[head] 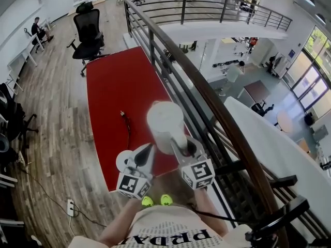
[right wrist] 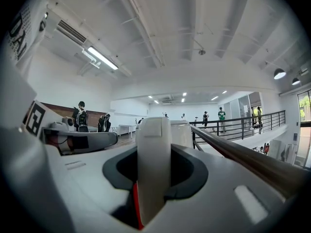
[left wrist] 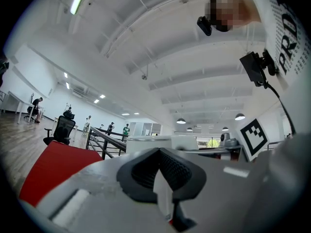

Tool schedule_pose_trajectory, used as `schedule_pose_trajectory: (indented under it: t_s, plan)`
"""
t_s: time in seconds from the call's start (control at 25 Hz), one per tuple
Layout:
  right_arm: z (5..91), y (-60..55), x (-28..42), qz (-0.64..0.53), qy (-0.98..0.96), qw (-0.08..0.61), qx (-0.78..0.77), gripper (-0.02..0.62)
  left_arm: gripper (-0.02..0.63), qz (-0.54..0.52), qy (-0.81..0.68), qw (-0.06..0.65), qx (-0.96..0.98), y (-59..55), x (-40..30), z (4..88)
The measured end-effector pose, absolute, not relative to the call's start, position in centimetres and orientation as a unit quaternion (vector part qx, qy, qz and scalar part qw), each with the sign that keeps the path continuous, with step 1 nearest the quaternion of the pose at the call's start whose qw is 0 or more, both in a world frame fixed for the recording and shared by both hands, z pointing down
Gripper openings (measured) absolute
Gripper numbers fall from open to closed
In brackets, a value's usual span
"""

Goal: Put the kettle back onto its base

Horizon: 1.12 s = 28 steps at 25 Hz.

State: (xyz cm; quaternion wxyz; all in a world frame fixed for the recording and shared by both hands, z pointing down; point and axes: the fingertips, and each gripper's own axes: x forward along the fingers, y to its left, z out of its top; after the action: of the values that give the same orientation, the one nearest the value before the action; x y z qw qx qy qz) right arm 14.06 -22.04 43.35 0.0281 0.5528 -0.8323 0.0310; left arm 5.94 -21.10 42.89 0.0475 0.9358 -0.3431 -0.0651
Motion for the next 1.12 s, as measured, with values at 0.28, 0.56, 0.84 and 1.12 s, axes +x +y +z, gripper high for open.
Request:
schedule_pose_trajectory:
  t_s: [0.28, 0.56, 0.84, 1.12]
  plan:
    - [42.9, -22.0, 14.0, 0.025, -0.836, 0.023, 0.548, 0.123, -0.009, -0.061, -0.353, 0.047, 0.933, -21.1, 6.0, 42.8]
    - [42.1, -22.4, 12.9, 0.019, -0.842, 0.019, 0.539, 0.123, -0.009, -0.048, -0.362, 0.027, 0.931, -21.5, 5.2, 42.5]
    - [42.0, -22.7, 10.5, 0.018, -0.857, 0.021, 0.514, 0.123, -0.009, -0.046, -0.387, 0.037, 0.92, -21.8, 3.0, 42.7]
    - [42.3, -23.6, 7.4, 0.026, -0.874, 0.021, 0.485, 0.123, -0.009, -0.036, -0.422, 0.04, 0.905, -22.4, -0.7, 43.5]
